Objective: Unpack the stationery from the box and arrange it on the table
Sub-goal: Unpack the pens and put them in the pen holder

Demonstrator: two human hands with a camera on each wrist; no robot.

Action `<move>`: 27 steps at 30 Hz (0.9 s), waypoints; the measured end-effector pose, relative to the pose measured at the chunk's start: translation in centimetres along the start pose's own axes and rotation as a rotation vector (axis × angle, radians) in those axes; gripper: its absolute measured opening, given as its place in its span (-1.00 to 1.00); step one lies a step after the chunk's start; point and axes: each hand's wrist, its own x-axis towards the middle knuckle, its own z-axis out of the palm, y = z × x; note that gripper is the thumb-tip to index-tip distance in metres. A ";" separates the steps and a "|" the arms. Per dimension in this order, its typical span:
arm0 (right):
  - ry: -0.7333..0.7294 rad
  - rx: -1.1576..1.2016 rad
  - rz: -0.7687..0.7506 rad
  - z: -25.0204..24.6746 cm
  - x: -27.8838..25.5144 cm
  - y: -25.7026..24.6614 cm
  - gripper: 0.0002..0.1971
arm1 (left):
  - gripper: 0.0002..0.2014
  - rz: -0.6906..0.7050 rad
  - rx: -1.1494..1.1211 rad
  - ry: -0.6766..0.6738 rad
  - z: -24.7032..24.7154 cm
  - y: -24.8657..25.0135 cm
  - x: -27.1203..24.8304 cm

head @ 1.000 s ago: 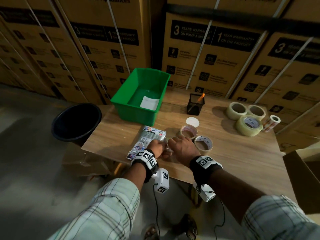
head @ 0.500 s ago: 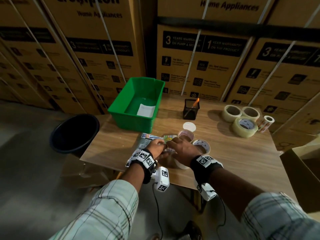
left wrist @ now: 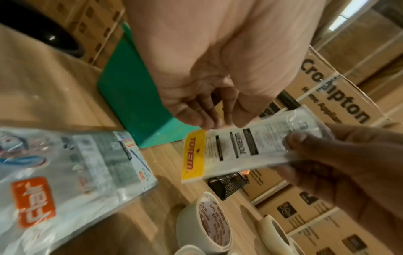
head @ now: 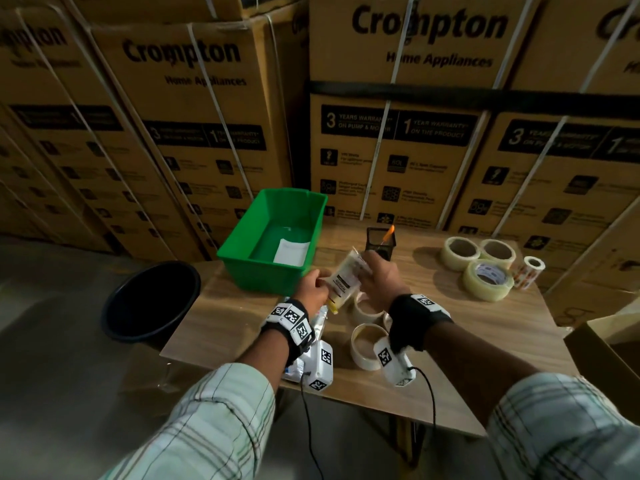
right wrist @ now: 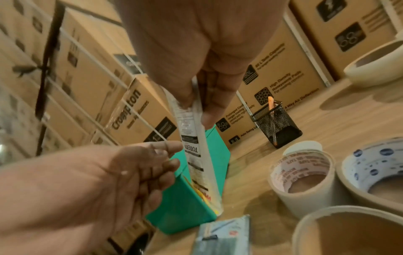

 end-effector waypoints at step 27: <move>-0.039 -0.313 -0.199 -5.6 5.7 5.2 -0.57 | -0.49 0.140 0.810 0.040 6.5 5.0 5.9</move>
